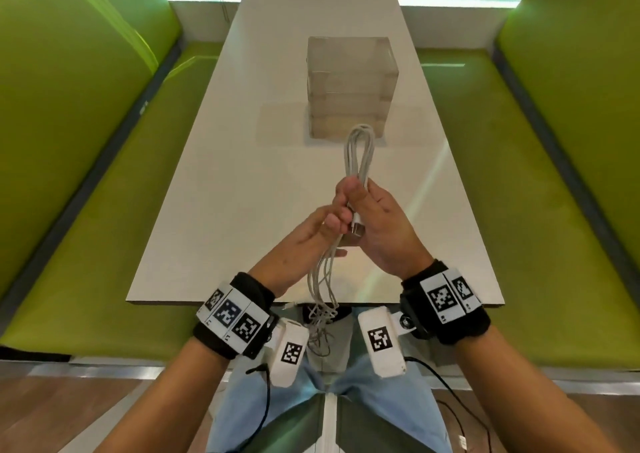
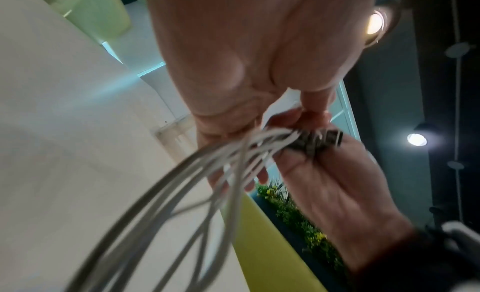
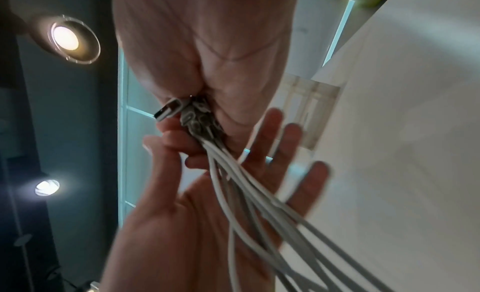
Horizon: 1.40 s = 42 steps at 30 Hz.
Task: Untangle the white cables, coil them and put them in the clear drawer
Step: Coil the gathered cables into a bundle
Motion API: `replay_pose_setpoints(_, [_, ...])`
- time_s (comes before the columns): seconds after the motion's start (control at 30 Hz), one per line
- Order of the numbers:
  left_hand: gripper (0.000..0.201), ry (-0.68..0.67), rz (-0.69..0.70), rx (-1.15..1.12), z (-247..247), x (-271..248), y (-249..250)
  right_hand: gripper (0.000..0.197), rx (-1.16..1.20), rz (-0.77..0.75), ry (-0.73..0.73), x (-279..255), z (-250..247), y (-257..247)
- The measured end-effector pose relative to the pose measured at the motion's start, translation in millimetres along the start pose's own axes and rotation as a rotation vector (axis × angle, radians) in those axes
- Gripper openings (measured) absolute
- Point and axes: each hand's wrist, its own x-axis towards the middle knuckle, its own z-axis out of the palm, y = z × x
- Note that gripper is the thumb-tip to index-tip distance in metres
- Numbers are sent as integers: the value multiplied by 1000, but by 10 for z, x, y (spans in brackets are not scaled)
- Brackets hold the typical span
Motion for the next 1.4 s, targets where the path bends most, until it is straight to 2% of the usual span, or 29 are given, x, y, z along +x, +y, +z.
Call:
replay_pose_setpoints(0.17, [26, 33, 27, -65, 91, 4, 34, 27, 50, -68, -23, 9, -10, -139])
replay_pose_setpoints(0.3, [19, 49, 50, 33, 32, 79, -50, 26, 33, -71, -27, 22, -39, -151])
replay_pose_setpoints(0.4, [16, -31, -27, 45, -45, 81, -54, 25, -27, -63, -44, -6, -52, -148])
replay_pose_setpoints(0.57, [33, -185, -132, 180, -122, 6, -8, 25, -99, -64, -134, -17, -217, -256])
replay_pose_setpoints(0.67, [36, -253, -204, 199, -172, -22, 0, 24, -465, -54, -289, -57, -325, -375])
replay_pose_setpoints(0.77, [44, -248, -236, 165, -265, -46, -27, 22, -867, 55, -453, -92, -391, -502])
replay_pose_setpoints(0.83, [58, -244, -259, 67, -305, -38, -37, 20, -1013, 116, -567, -104, -409, -541])
replay_pose_setpoints(0.9, [83, -263, -330, -55, -315, -16, -22, 16, -1159, 157, -695, -82, -383, -523])
replay_pose_setpoints(0.97, [103, -325, -401, -40, -290, 2, 32, 14, -1310, 221, -814, -40, -333, -476])
replay_pose_setpoints(1.0, [106, -358, -420, 5, -266, 7, 62, 16, -1383, 261, -855, -16, -311, -449])
replay_pose_setpoints(1.1, [88, -439, -384, 289, -168, 39, 145, 21, -1553, 357, -943, 58, -226, -402])
replay_pose_setpoints(1.17, [72, -451, -393, 405, -122, 55, 134, 21, -1555, 406, -987, 109, -181, -400])
replay_pose_setpoints(1.23, [69, -412, -408, 359, -109, 54, 95, 20, -1474, 416, -969, 142, -184, -425])
replay_pose_setpoints(1.3, [67, -355, -397, 291, -140, 55, 91, 20, -1377, 382, -881, 128, -226, -430])
replay_pose_setpoints(1.4, [46, -346, -381, 260, -214, 45, 119, 11, -1313, 318, -771, 33, -251, -332])
